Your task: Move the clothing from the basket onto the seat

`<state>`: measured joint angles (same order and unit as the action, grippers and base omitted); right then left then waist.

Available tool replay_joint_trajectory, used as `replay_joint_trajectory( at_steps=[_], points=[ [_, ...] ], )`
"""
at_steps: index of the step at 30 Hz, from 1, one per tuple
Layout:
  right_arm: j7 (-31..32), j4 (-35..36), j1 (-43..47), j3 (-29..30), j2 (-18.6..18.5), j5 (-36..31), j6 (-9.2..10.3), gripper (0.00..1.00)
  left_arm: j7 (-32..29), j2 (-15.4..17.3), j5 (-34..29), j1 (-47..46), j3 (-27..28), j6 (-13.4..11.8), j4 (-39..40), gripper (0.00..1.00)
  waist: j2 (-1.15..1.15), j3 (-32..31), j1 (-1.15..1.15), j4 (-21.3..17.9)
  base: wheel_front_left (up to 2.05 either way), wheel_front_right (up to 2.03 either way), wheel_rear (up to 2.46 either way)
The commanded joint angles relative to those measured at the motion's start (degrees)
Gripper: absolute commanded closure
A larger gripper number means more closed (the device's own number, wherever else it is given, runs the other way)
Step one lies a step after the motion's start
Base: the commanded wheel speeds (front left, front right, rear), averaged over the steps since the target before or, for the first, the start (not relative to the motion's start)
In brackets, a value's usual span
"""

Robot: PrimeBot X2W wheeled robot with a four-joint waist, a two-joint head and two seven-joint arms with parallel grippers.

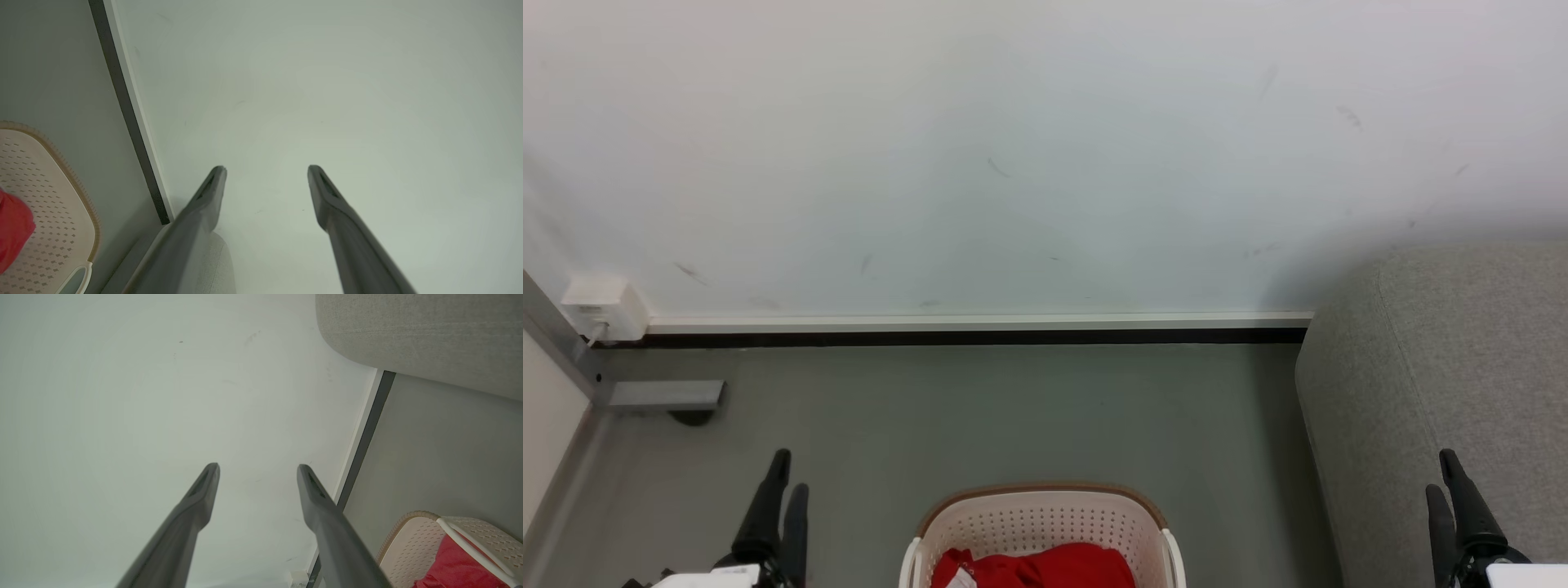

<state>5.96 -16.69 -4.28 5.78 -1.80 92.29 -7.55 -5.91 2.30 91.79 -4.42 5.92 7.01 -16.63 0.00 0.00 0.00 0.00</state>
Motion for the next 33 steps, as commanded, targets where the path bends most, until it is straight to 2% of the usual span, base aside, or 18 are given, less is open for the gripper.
replay_joint_trajectory(
  at_steps=[1, 7, 16, 33],
  points=[
    [-0.64, 1.06, -0.98, -0.57, -0.38, -0.35, 0.0, 0.0, 0.59, 0.2, -0.35, -0.99, -0.5, -0.01, 0.85, 0.0, 0.0, 0.0, 0.0, 0.01, 0.0, 0.0, 0.0],
    [-2.65, 1.07, -0.72, -1.8, -0.47, -4.58, 0.01, 0.0, 2.6, 0.25, -2.3, -0.83, -1.7, -0.27, 0.91, 0.0, 0.0, -0.03, 0.0, 0.03, 0.0, 0.0, 0.0],
    [-4.97, 2.39, -0.17, -3.06, -0.58, -17.21, 0.02, 0.0, 4.93, 0.32, -9.67, -0.38, -3.25, -1.64, 1.21, 0.0, 0.0, -0.04, 0.0, 0.16, 0.0, 0.0, 0.0],
    [-8.82, 5.22, 1.51, -5.67, -0.77, -41.59, 0.03, 0.0, 8.81, 0.43, -32.15, 0.95, -6.71, -5.55, 2.97, 0.0, 0.0, -0.12, 0.0, 0.52, 0.0, 0.0, 0.0]
  ],
)
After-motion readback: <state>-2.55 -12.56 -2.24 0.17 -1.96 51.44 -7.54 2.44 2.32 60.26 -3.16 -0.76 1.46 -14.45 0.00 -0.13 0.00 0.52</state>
